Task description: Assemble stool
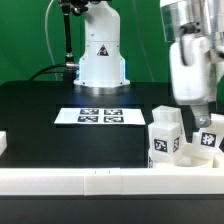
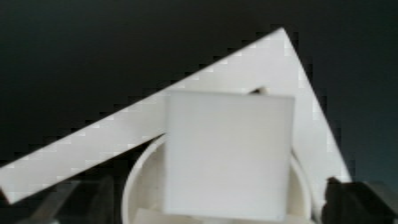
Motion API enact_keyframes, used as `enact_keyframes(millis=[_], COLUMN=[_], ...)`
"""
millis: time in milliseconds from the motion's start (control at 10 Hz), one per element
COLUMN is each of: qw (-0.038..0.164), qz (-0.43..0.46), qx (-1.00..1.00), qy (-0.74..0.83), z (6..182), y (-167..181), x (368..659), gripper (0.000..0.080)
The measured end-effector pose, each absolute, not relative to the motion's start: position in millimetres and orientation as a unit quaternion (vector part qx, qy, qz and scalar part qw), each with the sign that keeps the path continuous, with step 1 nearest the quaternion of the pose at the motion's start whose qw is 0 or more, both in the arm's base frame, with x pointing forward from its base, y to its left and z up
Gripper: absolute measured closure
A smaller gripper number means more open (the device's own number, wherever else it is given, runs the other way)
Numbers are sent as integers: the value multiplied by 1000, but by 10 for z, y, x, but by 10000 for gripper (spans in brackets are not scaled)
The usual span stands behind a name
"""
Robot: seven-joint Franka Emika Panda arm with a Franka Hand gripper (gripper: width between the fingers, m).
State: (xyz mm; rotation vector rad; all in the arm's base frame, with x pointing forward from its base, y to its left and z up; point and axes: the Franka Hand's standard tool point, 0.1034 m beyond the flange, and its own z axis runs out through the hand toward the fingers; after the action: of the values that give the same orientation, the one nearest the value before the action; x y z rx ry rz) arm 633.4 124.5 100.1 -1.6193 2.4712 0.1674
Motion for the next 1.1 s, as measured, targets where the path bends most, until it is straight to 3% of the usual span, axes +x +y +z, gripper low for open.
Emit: enact_keyframes(millis=[200, 500, 600, 1100], qw=[94, 95, 86, 83], qz=[48, 38, 25, 3], qx=[-585, -661, -722, -848], qy=[804, 744, 686, 523], z=[1040, 1019, 975, 1103], y=[1295, 1295, 1328, 1505], x=[6371, 6368, 6364, 6456], gripper=[155, 151, 150, 150])
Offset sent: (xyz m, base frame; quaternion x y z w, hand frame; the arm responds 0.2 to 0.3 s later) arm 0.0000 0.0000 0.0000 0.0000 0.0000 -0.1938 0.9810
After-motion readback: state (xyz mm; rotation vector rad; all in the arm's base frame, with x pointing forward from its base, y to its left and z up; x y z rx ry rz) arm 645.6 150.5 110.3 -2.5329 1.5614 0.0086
